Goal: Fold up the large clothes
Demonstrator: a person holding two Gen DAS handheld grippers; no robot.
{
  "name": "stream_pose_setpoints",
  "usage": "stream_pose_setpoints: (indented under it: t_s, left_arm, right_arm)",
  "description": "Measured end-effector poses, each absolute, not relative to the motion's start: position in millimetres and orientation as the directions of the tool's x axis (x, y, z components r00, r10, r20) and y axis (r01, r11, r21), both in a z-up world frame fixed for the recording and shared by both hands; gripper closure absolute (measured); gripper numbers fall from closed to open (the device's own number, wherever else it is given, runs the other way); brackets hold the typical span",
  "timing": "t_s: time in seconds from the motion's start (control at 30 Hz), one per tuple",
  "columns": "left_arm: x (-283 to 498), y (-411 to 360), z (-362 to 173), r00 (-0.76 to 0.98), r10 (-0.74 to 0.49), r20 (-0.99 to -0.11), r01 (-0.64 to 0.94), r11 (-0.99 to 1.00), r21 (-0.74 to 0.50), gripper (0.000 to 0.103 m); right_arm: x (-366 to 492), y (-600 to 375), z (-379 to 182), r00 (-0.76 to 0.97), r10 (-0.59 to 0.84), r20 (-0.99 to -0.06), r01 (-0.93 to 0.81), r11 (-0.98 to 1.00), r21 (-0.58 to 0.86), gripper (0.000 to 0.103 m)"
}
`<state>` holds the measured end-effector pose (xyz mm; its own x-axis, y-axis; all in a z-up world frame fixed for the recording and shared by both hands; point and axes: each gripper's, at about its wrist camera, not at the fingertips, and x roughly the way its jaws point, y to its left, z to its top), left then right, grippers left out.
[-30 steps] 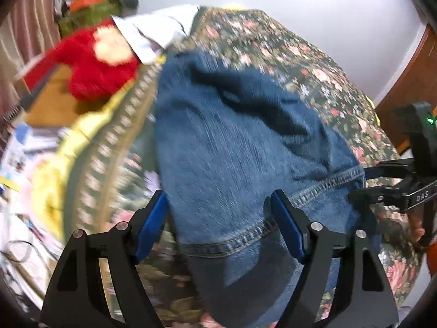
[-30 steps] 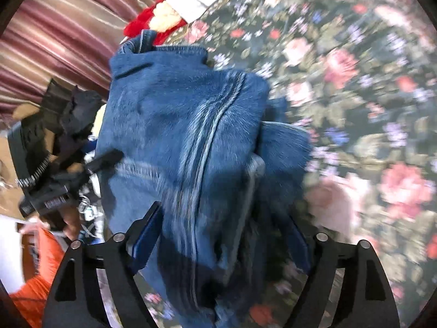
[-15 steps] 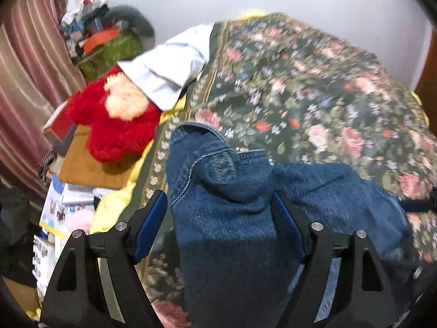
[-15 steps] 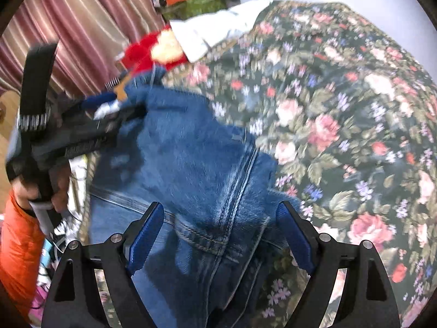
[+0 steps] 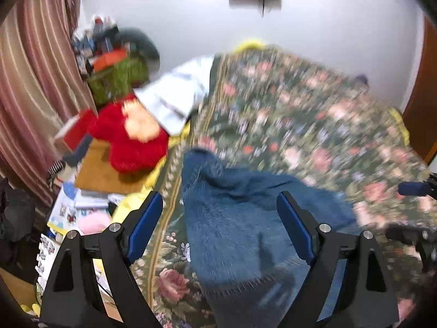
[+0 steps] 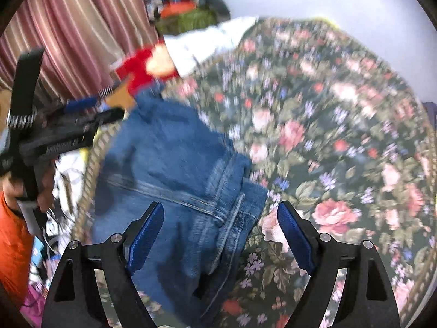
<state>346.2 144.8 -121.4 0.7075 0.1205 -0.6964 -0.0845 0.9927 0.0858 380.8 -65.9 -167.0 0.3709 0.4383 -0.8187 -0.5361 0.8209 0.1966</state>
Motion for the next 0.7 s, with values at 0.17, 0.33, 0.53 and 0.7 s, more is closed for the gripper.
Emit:
stream_pose_setpoints:
  t_s: [0.17,0.33,0.53,0.7]
  left_arm:
    - [277,125,-44,0.839,0.057,-0.541,-0.045,0.998,0.036,0.016]
    - [195,99,17,0.939,0.022,-0.345,-0.02,1.0,0.009,0.016]
    - [126,82,39,0.978,0.056,-0.202,-0.063,0.998,-0.027,0.016]
    - [90,74,37,0.982,0.099,-0.162,-0.107,0.993,-0.047,0.016]
  right_arm:
    - [338,-83,-90,0.533,0.491,-0.689,-0.527,0.83,0.184,0.019]
    - [275,-104,-13,0.661,0.558,-0.502,-0.55,0.815,0.182,0.019]
    - [196,-121,38,0.757,0.575,-0.31,-0.559,0.816,0.149,0.019]
    - [138,-125,47,0.803,0.553,-0.223,-0.54,0.833,0.123,0.019]
